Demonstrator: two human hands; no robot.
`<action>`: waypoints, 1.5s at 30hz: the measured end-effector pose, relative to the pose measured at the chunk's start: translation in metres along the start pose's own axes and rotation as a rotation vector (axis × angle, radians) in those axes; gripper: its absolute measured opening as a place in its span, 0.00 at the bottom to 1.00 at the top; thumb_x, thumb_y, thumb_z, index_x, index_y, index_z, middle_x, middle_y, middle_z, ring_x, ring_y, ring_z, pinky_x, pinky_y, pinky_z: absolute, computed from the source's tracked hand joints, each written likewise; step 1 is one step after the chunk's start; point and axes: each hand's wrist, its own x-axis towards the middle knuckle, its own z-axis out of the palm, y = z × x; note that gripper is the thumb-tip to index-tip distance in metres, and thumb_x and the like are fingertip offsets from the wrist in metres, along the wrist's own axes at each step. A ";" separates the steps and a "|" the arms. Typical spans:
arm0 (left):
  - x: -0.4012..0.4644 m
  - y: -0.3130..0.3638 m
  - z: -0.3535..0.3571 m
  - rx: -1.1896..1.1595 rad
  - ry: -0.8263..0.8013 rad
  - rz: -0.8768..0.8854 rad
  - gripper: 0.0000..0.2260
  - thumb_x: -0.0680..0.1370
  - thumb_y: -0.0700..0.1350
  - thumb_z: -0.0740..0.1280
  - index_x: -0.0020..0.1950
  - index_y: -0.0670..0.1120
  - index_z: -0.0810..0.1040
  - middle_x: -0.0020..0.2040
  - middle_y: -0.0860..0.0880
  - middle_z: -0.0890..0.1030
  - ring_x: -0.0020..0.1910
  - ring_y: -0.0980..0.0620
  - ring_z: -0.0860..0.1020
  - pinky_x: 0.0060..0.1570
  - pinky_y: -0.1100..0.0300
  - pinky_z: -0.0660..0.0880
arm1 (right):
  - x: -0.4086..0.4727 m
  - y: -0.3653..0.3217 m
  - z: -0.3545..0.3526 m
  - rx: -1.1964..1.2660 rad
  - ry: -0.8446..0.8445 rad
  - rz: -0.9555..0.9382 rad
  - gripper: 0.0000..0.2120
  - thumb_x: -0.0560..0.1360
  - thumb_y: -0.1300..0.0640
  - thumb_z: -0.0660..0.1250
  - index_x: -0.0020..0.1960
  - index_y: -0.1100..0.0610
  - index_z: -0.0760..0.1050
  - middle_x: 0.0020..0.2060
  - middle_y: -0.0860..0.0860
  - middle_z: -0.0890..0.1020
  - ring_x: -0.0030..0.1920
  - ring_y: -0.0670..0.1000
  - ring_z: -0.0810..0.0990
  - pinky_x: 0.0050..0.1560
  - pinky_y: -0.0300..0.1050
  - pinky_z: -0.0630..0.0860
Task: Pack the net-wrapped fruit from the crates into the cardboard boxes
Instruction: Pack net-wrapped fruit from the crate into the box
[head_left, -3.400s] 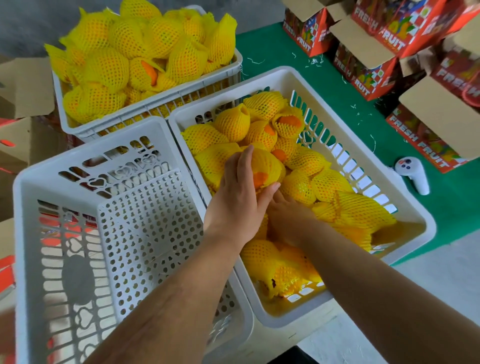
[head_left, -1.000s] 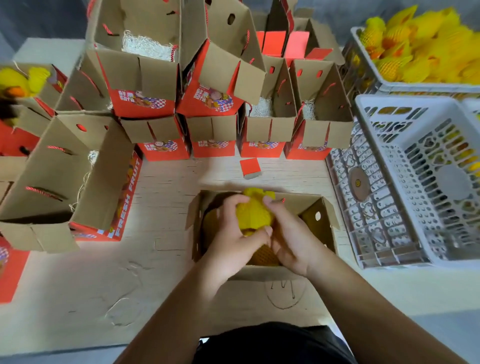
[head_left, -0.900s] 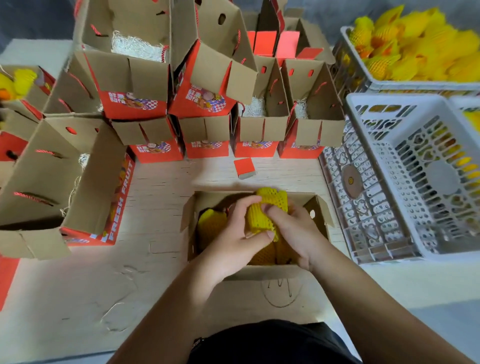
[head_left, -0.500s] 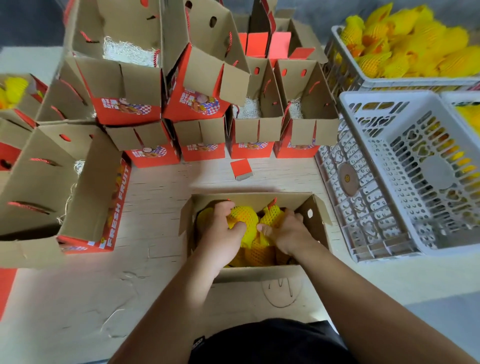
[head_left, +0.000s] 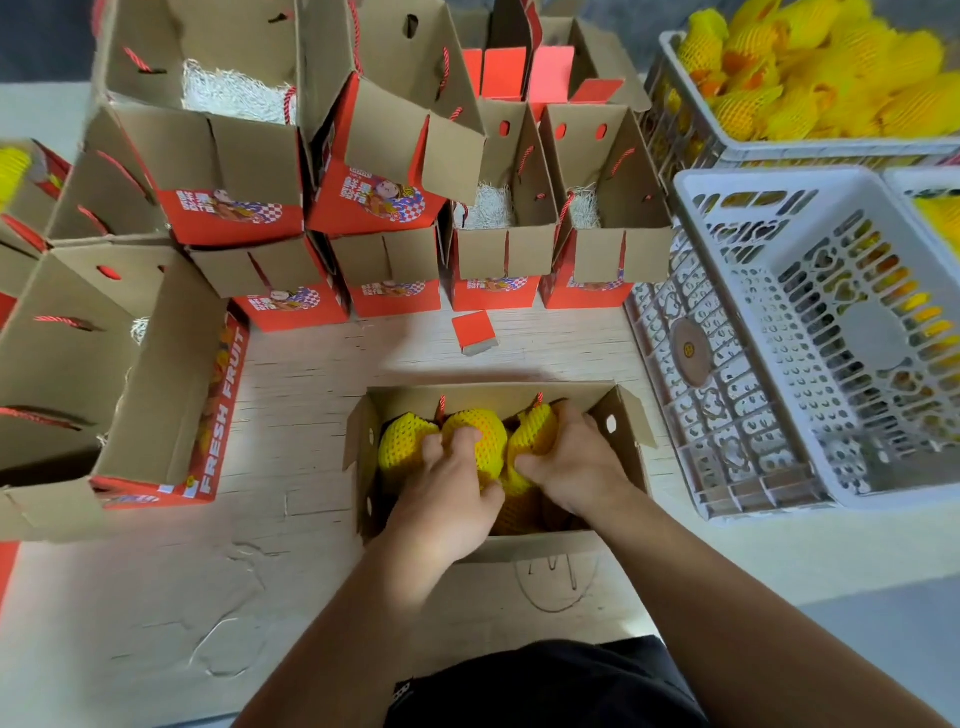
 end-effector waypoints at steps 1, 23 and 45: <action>0.000 0.000 0.000 -0.030 0.005 0.040 0.23 0.82 0.55 0.64 0.75 0.56 0.62 0.73 0.48 0.60 0.57 0.42 0.79 0.60 0.49 0.76 | 0.001 0.001 -0.002 0.000 0.038 -0.009 0.34 0.66 0.44 0.74 0.67 0.51 0.66 0.64 0.54 0.71 0.63 0.60 0.76 0.63 0.55 0.75; -0.003 -0.017 -0.015 0.170 -0.194 -0.072 0.22 0.84 0.60 0.59 0.74 0.52 0.71 0.67 0.48 0.77 0.62 0.47 0.77 0.60 0.52 0.75 | -0.023 -0.002 -0.007 -0.302 -0.056 -0.110 0.42 0.74 0.42 0.72 0.76 0.48 0.48 0.69 0.52 0.61 0.70 0.61 0.69 0.67 0.59 0.73; 0.067 0.375 0.152 -0.362 0.064 0.423 0.07 0.82 0.49 0.64 0.56 0.61 0.77 0.49 0.63 0.83 0.45 0.60 0.83 0.44 0.59 0.80 | 0.034 0.238 -0.297 0.376 0.507 -0.563 0.17 0.78 0.43 0.59 0.65 0.45 0.74 0.59 0.40 0.76 0.53 0.41 0.81 0.50 0.47 0.82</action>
